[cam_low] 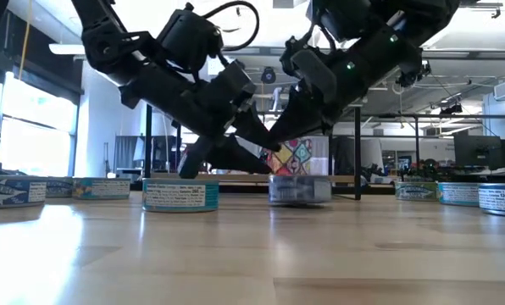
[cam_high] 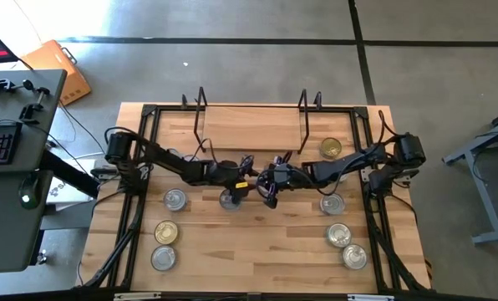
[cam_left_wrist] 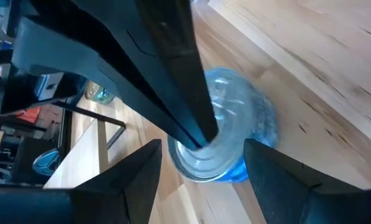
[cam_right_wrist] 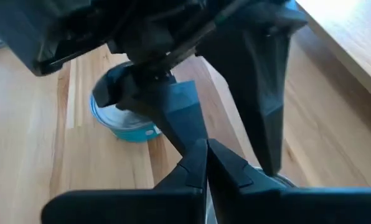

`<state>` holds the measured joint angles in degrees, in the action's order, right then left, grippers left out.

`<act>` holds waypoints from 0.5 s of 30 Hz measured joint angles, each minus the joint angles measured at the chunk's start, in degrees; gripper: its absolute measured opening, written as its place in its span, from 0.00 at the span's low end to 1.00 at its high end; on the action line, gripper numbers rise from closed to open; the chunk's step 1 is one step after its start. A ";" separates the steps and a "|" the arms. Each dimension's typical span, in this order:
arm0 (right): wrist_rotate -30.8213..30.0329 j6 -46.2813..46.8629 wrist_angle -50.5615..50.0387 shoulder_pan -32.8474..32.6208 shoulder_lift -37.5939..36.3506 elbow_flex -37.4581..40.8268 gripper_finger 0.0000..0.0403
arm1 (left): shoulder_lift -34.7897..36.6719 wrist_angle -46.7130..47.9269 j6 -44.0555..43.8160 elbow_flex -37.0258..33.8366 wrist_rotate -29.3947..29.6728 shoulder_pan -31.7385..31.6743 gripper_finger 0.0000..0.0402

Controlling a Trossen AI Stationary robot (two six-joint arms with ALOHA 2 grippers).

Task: Stack canned seafood by type on shelf
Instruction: Put the blue tuna can on the shelf

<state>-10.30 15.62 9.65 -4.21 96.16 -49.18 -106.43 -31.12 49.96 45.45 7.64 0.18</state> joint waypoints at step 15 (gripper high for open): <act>-11.34 5.27 -13.99 -10.27 -5.87 -0.47 0.00 | -0.06 2.29 -1.14 0.19 -9.43 -1.35 0.55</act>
<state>-21.64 20.88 -4.34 -14.48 90.29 -49.65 -106.49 -28.83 48.82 45.64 -1.79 -1.17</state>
